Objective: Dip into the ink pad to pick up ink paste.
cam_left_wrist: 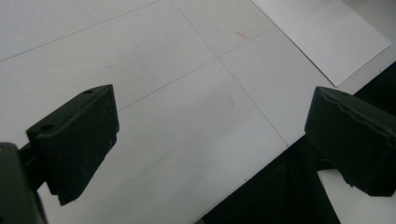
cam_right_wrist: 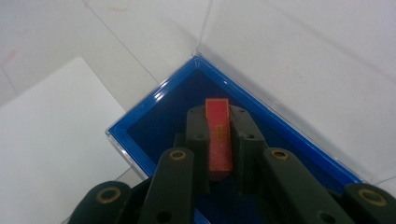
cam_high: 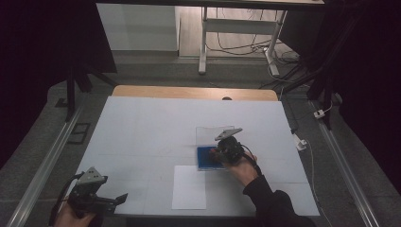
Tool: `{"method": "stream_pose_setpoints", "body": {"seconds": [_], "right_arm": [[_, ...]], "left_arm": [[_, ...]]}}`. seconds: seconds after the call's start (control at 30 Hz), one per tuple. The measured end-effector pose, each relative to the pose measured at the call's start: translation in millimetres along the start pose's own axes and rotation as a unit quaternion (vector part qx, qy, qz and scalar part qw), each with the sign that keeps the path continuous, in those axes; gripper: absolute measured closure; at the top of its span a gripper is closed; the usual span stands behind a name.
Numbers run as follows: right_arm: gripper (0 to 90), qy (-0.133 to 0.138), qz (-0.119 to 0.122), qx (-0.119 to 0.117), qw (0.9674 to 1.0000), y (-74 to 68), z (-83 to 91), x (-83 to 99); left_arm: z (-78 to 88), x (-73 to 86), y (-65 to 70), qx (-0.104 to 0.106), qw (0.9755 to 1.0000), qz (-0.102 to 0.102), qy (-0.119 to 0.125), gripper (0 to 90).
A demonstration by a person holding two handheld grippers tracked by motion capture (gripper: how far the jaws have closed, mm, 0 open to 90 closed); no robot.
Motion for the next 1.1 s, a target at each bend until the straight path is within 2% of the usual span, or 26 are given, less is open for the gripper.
{"method": "stream_pose_setpoints", "body": {"seconds": [0.07, 0.13, 0.3, 0.53, 0.8, 1.1], "right_arm": [[79.7, -0.003, 0.02, 0.014, 0.9997, -4.4, -0.3, -1.0], [79.7, -0.005, 0.025, 0.018, 0.9995, -5.7, -0.1, -1.3], [79.5, 0.003, -0.005, -0.005, 1.0, 1.4, 0.8, 1.0], [79.3, 0.004, 0.001, -0.001, 1.0, 1.0, 2.0, 0.7], [78.9, 0.011, -0.007, -0.016, 0.9998, 1.9, 5.0, 0.9], [78.8, 0.023, -0.002, -0.019, 0.9996, 0.6, 13.7, -1.7]], "left_arm": [[0.0, 0.0, 0.1, 0.0, 1.0, 0.0, 0.0, 3.5], [-0.1, -0.1, 0.1, 0.0, 1.0, -0.001, 0.0, 3.5], [-0.3, -0.1, 0.1, 0.001, 1.0, -0.001, -0.001, 3.7], [-1.6, -0.5, 0.6, 0.0, 1.0, -0.003, -0.007, 4.2], [-1.1, -0.4, -0.2, 0.003, 1.0, 0.0, -0.006, 4.2], [-1.0, -0.3, -0.5, 0.005, 1.0, 0.002, -0.005, 4.3]]}}
Point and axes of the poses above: each handheld gripper's, and its own axes: z roughly backward along the jaws, x roughly out of its underside, y roughly to its right, the point moved 3 cm from there along -z, roughly forward along the jaws, and after that the axes turned 1 degree about x, right-handed, at the moved point
